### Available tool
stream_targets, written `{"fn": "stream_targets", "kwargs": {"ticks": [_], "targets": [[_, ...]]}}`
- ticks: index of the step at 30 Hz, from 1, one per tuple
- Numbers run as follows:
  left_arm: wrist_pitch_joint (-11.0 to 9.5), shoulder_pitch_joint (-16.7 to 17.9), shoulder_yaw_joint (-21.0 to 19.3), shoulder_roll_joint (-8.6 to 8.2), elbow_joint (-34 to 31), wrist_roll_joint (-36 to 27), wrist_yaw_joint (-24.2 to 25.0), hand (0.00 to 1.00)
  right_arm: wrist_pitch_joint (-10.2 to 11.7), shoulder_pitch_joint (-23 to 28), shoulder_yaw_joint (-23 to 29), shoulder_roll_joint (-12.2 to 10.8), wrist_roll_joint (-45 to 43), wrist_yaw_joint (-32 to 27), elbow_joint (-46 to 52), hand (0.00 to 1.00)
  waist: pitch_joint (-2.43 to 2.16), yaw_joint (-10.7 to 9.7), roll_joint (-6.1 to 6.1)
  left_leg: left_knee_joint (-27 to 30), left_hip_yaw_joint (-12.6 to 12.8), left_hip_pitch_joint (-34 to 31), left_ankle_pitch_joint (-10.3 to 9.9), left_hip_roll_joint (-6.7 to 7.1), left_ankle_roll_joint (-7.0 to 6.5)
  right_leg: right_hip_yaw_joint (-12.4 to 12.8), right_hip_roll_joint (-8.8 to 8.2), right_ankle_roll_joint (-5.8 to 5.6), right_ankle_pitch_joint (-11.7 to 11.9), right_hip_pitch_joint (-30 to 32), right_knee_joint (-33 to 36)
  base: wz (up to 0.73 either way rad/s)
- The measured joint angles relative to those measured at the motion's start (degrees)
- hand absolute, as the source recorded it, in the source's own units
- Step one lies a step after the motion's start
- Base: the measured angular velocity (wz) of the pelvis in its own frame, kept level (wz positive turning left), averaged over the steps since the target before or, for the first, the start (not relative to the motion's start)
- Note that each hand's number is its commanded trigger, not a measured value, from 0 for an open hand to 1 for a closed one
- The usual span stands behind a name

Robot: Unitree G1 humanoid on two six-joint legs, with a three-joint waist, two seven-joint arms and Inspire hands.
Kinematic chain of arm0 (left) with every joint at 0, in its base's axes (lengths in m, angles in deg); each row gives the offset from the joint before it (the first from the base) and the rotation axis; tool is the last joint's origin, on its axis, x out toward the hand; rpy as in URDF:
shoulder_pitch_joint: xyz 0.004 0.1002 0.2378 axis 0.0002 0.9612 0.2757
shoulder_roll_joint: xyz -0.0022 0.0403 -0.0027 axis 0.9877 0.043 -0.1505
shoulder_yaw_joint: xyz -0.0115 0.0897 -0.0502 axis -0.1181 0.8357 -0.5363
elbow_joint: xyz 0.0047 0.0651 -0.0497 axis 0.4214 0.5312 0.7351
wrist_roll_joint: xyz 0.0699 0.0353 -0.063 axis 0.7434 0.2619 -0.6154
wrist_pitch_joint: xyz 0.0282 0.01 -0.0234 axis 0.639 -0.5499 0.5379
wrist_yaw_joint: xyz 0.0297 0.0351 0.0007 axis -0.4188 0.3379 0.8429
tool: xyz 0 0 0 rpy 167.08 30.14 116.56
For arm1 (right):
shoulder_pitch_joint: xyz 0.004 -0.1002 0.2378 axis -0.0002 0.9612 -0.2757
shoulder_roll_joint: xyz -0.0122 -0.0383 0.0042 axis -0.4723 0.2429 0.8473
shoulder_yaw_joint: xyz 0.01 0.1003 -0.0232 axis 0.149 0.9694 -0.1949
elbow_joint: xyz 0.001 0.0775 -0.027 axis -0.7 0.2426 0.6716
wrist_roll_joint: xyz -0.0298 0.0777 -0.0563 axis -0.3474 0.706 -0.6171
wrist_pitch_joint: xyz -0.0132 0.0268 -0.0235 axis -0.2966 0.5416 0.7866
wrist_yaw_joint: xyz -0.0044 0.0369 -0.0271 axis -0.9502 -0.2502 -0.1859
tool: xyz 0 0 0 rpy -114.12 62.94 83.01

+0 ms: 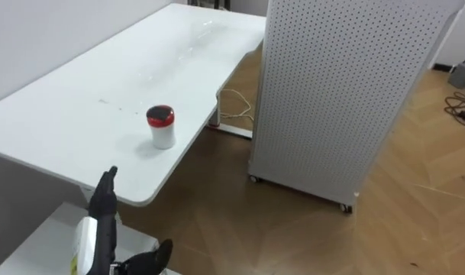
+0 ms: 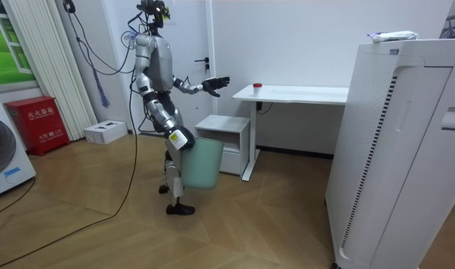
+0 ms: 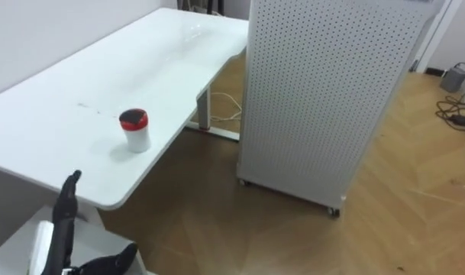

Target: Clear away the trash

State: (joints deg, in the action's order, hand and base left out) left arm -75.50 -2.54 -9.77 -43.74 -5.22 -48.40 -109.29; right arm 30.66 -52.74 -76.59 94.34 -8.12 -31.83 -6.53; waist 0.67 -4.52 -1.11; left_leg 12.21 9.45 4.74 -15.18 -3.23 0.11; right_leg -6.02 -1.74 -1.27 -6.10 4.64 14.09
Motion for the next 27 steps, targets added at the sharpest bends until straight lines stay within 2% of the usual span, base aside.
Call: {"fn": "stream_targets", "kwargs": {"ticks": [4, 5, 6, 9, 11, 12, 13, 14, 15, 16, 17, 18, 19, 21, 23, 25, 27], "targets": [[-0.01, -0.26, -0.46, 0.02, -3.3, -0.12, -2.25, 0.0, -0.36, 0.12, 0.22, 0.11, -0.16, -0.46, 0.7, 1.0, -0.13, -0.11, 0.52, -0.02, 0.0, 0.23, 0.0, -0.01, 0.0, -0.03, -0.02, -0.01, -0.02, -0.22, 0.11, 0.0], [-0.03, -0.49, -0.45, 0.01, -3.41, -0.55, -2.27, 0.0, -0.37, 0.54, 0.2, 0.12, -0.13, -0.5, 1.53, 1.0, -0.01, 0.03, 0.71, -0.11, 0.28, 1.02, 0.0, -0.01, 0.0, 0.23, 0.07, -0.02, -0.03, -0.49, 0.1, -0.2], [-0.05, -0.46, -0.69, 0.0, -3.41, -1.63, -2.27, 0.0, -0.36, 0.8, 0.2, 0.11, -0.55, -0.45, 2.51, 1.0, 0.06, 0.47, 0.94, -0.16, 1.34, 1.67, 0.0, -0.01, 0.0, 1.17, 0.26, -0.03, -0.03, -0.38, 0.46, -0.29], [-0.05, -0.51, -2.88, 0.07, -3.95, -2.21, -2.25, 0.0, -0.48, -0.12, 0.21, -0.09, -1.77, 0.11, 2.55, 1.0, 0.0, 0.32, 1.0, 0.08, 3.27, 1.96, -0.03, 0.22, -0.03, 1.46, 0.13, 0.02, -0.01, 0.83, 1.78, -0.43], [-0.05, -0.7, -5.18, 0.18, -4.44, -2.13, -2.26, 0.0, -1.44, -0.95, 0.23, -0.37, -2.91, 0.7, 3.32, 1.0, -0.1, 0.92, 0.93, 0.56, 5.71, 1.81, -0.03, 0.53, -0.07, 3.48, 0.34, 0.07, 0.89, 2.24, 2.16, -0.65], [-0.05, -0.71, -5.72, 0.19, -4.81, -2.12, -2.25, 0.0, -1.7, -0.97, 0.23, -0.43, -3.24, 0.86, 3.92, 1.0, -0.12, 1.38, 1.01, 0.38, 6.43, 1.76, -0.03, 0.53, -0.08, 3.54, 0.44, 0.1, 1.37, 2.41, 1.83, -0.77], [-0.28, -0.78, -6.86, 0.21, -5.53, -2.0, -2.33, 0.0, -1.97, -1.05, 0.23, -0.83, -3.75, 1.27, 4.38, 1.0, -0.13, 1.93, 1.03, 0.03, 9.03, 2.01, -0.07, 0.06, -0.16, 2.0, 0.56, 0.32, 2.51, 2.47, 1.06, -0.66], [-0.58, -1.38, -8.07, 0.22, -5.53, -1.98, -3.06, 0.0, -2.05, -1.09, 0.23, -1.34, -3.8, 1.31, 4.33, 1.0, -0.12, 2.59, 1.06, -0.81, 12.33, 2.39, -0.44, -1.22, -0.55, -2.2, 0.32, 1.12, 2.65, 2.48, 1.67, -0.63], [-0.57, -1.76, -9.33, -0.43, -5.42, -2.03, -3.82, 0.0, -2.07, -0.92, 0.26, -1.39, -3.79, 1.36, 3.97, 1.0, 0.21, 3.01, 1.26, -0.91, 16.03, 3.2, -0.57, -2.0, -0.28, -7.2, -0.38, 2.59, -0.51, 2.55, 7.32, -0.37], [-0.58, -1.76, -9.59, -0.77, -5.43, -2.04, -4.51, 0.0, -2.07, -0.91, 0.3, -1.31, -3.81, 1.31, 3.66, 1.0, 0.14, 3.25, 1.17, -0.98, 17.58, 3.74, -0.62, -2.16, -0.07, -9.44, -0.82, 2.81, -2.48, 2.18, 10.7, -0.31], [-0.58, -1.74, -9.79, -1.08, -5.42, -2.16, -5.65, 0.0, -2.03, -1.28, 0.32, -1.05, -3.78, 1.22, 2.89, 1.0, -0.3, 3.71, 0.2, -0.81, 19.22, 4.26, -0.79, -1.66, 0.19, -11.74, -2.11, 2.89, -5.77, 1.2, 14.25, -0.45], [-0.61, -1.76, -10.35, -1.09, -5.4, -2.18, -5.95, 0.0, -2.03, -2.17, 0.31, -0.71, -3.88, 1.32, 2.27, 1.0, -0.26, 4.54, -0.44, 0.14, 19.73, 4.39, -1.11, -0.76, 0.39, -11.27, -2.39, 3.24, -7.17, 1.19, 13.33, -0.48], [-0.6, -1.76, -10.57, -1.09, -5.41, -2.2, -5.94, 0.0, -2.02, -2.52, 0.3, -0.64, -4.14, 1.35, 2.2, 1.0, -0.13, 4.75, -0.4, 0.91, 19.3, 4.0, -1.26, -0.71, 0.34, -11.11, -2.27, 3.41, -7.26, 1.21, 12.28, -0.49], [-0.59, -1.73, -11.2, -1.12, -5.36, -2.75, -5.82, 0.0, -2.04, -3.18, -0.07, -0.65, -4.37, 1.72, 2.36, 1.0, 0.12, 5.03, -0.1, 3.02, 13.34, 1.88, -1.42, -0.19, 0.08, -9.7, -1.5, 4.54, -6.99, 1.46, 9.41, -0.31], [-0.6, -1.68, -11.34, -1.15, -5.28, -2.86, -5.75, 0.0, -2.16, -2.93, -0.14, -0.84, -4.59, 2.62, 2.41, 1.0, 0.13, 4.85, -0.23, 4.31, 9.5, 1.63, -1.42, -0.08, 0.08, -9.01, -0.89, 4.76, -6.58, 1.06, 8.64, -0.3], [-0.58, -1.46, -11.38, -1.19, -5.14, -3.67, -5.67, 0.0, -2.16, -2.95, -0.01, -0.77, -4.63, 3.47, 2.74, 1.0, 0.14, 5.06, -0.29, 4.75, 8.84, 1.81, -1.42, -0.22, 0.08, -7.81, -0.14, 5.0, -6.33, 1.35, 8.29, -0.38], [-0.55, 0.35, -11.51, -1.19, -5.21, -4.52, -5.47, 0.0, -2.18, -2.79, -0.01, -0.78, -6.08, 4.28, 4.16, 1.0, -0.01, 5.16, -0.11, 5.41, 8.03, 1.94, -1.42, -0.48, 0.08, -5.33, 1.16, 5.41, -5.66, 1.42, 7.55, -0.45]]}}
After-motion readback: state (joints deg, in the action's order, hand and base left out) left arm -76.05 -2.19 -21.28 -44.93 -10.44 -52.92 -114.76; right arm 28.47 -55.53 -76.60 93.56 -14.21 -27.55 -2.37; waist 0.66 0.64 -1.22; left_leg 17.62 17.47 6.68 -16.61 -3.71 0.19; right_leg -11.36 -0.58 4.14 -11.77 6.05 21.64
